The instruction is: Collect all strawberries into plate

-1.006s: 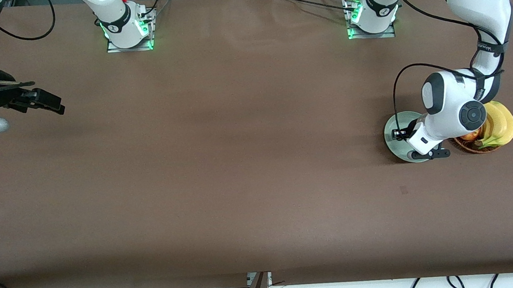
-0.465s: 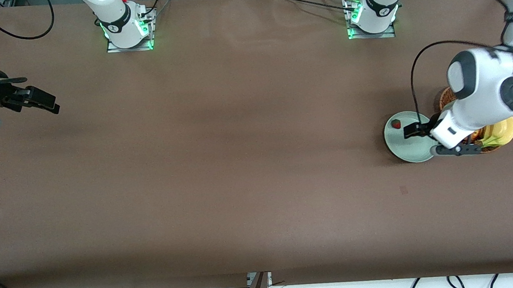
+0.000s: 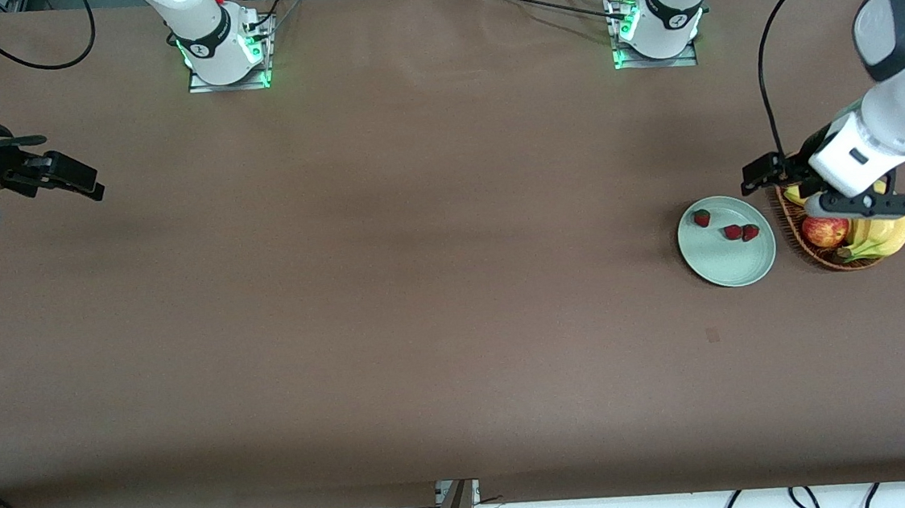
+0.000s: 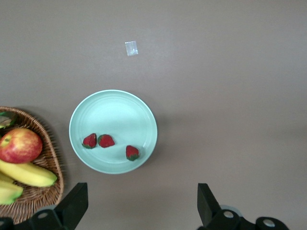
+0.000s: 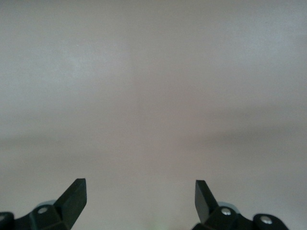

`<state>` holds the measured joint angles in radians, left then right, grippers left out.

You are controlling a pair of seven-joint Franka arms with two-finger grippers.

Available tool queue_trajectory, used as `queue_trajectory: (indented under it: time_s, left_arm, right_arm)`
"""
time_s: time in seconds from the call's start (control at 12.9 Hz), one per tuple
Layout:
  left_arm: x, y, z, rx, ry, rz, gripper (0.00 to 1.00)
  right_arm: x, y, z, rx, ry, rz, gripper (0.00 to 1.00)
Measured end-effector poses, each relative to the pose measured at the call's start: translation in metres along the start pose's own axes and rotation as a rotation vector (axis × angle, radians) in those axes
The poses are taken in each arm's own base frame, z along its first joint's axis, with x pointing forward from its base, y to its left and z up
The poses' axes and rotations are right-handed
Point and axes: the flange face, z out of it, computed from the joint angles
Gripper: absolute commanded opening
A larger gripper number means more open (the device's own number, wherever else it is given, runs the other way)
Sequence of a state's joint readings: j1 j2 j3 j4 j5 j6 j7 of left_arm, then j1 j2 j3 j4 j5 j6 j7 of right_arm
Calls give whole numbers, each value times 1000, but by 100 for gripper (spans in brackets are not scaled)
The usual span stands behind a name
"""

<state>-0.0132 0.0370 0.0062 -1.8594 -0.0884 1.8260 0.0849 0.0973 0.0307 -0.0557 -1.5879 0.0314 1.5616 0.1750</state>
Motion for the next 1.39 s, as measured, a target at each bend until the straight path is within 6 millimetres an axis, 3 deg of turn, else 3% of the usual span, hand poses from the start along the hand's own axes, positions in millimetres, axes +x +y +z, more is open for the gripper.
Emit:
queue_trajectory:
  time_s: [0.23,0.39,0.7,1.39]
  left_arm:
    - [-21,32,-27,4,-13,7,100]
    - [-30,40,-39,6,-29,5,100]
    - [-34,23,-67,11,-21,-5,100]
    - [-37,3,-92,57,-13,-13,100]
  right_arm:
    - [0,0,0,0,0,-1,100]
    - [0,-2,1,0,-1,-4,100]
    - [0,-9,1,3,3,-15,100]
    - [5,-12,-5,12,53,-19,100]
